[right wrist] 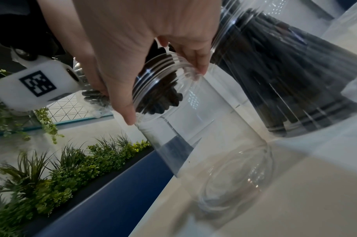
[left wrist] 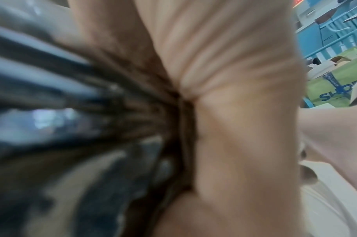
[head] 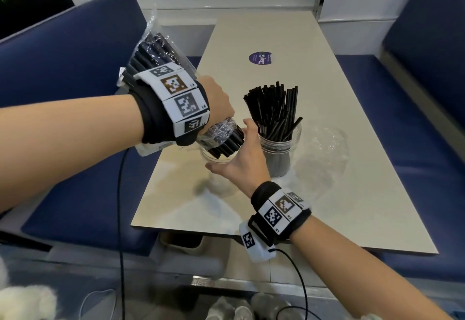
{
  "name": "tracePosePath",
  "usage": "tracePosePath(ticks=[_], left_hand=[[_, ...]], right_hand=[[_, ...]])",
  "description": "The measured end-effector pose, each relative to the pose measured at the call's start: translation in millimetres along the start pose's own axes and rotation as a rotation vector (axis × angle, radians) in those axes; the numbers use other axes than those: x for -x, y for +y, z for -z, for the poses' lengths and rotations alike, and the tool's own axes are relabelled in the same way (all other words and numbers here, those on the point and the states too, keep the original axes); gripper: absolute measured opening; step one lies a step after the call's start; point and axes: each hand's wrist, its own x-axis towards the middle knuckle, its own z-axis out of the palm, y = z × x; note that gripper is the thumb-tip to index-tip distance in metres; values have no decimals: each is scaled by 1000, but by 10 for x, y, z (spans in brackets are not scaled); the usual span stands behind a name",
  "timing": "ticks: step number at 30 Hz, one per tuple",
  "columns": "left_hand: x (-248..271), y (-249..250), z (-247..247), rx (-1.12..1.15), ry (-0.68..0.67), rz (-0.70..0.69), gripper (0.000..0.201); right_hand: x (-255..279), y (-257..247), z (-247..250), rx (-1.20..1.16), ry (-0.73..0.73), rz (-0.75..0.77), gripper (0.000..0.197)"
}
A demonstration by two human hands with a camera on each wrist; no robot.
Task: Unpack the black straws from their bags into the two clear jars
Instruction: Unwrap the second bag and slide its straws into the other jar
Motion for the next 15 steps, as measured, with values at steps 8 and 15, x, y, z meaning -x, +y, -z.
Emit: tracePosePath(ticks=[8,15], left_hand=[[-84,50,12,-79,48,42,37],[-50,111,62,-67,89,78,49]], right_hand=[[-74,-10,-19,121,-20,15,91],[-125,-23,-53,217,-21,22,100]])
